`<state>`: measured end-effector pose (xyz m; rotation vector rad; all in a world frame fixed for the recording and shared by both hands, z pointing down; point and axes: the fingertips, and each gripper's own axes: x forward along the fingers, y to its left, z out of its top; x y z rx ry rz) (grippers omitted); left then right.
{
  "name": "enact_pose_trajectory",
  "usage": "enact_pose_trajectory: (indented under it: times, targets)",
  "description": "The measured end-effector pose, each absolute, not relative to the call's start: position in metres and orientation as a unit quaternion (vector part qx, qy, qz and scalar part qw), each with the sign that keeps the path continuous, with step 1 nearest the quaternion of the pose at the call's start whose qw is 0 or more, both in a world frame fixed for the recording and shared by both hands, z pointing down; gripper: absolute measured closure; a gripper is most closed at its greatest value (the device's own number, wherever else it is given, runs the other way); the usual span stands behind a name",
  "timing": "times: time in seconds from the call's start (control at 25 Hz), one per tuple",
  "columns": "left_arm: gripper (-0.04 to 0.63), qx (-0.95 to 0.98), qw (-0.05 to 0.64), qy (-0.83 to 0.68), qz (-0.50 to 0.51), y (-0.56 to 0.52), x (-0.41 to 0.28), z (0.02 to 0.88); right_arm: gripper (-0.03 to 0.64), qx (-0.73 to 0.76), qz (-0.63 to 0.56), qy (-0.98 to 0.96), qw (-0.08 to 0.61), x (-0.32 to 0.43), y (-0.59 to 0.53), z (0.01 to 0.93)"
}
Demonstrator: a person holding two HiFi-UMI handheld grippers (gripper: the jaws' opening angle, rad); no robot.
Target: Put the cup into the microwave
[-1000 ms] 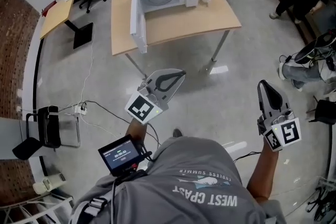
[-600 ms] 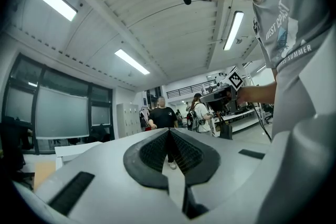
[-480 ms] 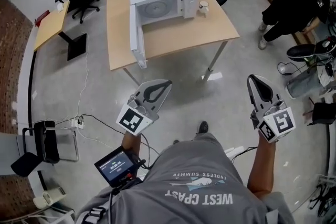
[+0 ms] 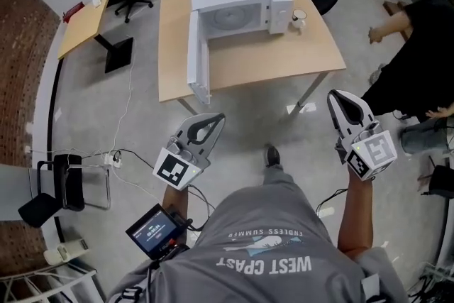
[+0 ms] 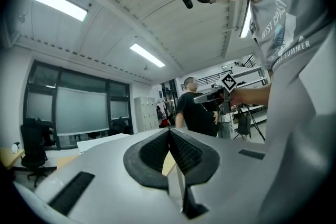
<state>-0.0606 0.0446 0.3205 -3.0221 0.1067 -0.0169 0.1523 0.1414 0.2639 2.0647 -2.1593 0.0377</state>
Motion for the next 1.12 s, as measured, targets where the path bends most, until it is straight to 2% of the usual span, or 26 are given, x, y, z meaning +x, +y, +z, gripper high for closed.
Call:
enact_pose_trajectory:
  times: [0.4, 0.6, 0.84, 1.08, 1.12]
  targets:
    - [0.575, -0.994, 0.029, 0.103, -0.039, -0.049, 0.013, 0.341, 0.597, 0.657, 0.047, -0.748, 0.087, 0.265, -0.007, 0.305]
    - [0.575, -0.99, 0.008, 0.124, -0.064, -0.078, 0.047, 0.357, 0.597, 0.67, 0.073, -0.732, 0.1, 0.346, -0.074, 0.353]
    - [0.575, -0.986, -0.006, 0.136, -0.093, -0.101, 0.082, 0.374, 0.595, 0.691, 0.135, -0.7, 0.116, 0.443, -0.135, 0.442]
    - [0.575, -0.982, -0.026, 0.14, -0.121, -0.109, 0.102, 0.393, 0.591, 0.7, 0.21, -0.66, 0.173, 0.526, -0.186, 0.551]
    - [0.575, -0.981, -0.029, 0.141, -0.127, -0.11, 0.105, 0.397, 0.572, 0.699, 0.223, -0.654, 0.185, 0.538, -0.194, 0.57]
